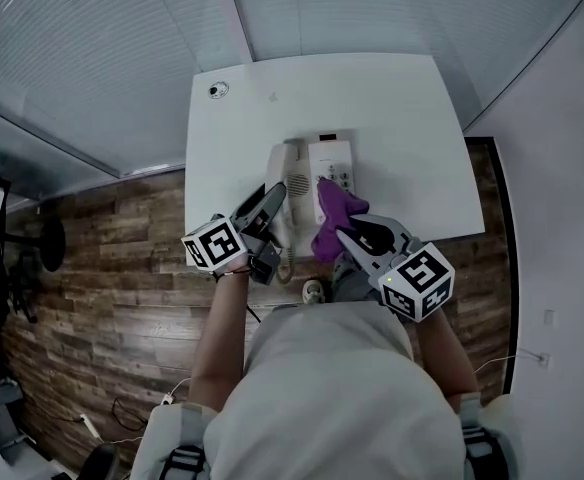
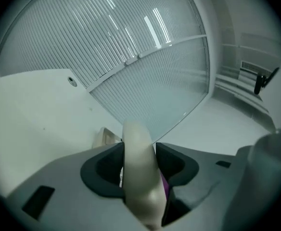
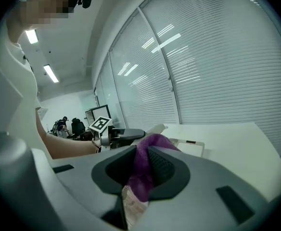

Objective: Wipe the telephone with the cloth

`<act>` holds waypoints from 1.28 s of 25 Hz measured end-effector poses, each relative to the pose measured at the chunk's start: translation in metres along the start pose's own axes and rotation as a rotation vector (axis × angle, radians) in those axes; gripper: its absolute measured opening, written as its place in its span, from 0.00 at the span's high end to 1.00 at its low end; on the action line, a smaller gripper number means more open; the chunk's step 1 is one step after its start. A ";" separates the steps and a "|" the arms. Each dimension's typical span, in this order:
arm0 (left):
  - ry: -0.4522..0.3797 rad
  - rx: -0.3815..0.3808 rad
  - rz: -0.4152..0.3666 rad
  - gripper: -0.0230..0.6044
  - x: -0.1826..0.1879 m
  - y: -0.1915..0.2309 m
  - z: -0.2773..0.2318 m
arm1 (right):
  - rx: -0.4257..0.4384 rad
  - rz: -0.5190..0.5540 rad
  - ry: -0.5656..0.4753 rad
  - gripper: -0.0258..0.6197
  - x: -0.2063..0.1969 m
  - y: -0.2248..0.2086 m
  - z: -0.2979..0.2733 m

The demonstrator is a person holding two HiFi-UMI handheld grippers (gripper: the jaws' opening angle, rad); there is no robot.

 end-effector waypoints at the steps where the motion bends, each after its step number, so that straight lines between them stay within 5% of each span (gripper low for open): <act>1: 0.003 0.025 -0.032 0.61 -0.001 0.000 -0.004 | -0.016 -0.003 -0.005 0.83 0.001 -0.004 0.002; 20: 0.034 0.427 -0.297 0.61 -0.023 0.015 -0.055 | -0.104 -0.040 -0.046 0.83 0.005 -0.035 0.013; 32: 0.048 0.564 -0.335 0.61 -0.031 0.025 -0.074 | -0.112 -0.050 -0.050 0.83 0.009 -0.053 0.014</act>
Point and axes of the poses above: the fingertips, and each gripper's own axes: z backward along the fingers, y to its left, x out of its top, the point moved 3 cm from there along z, backward along the fingers, and after that the axes turned 8 degrees about x, right-handed, at the moved point
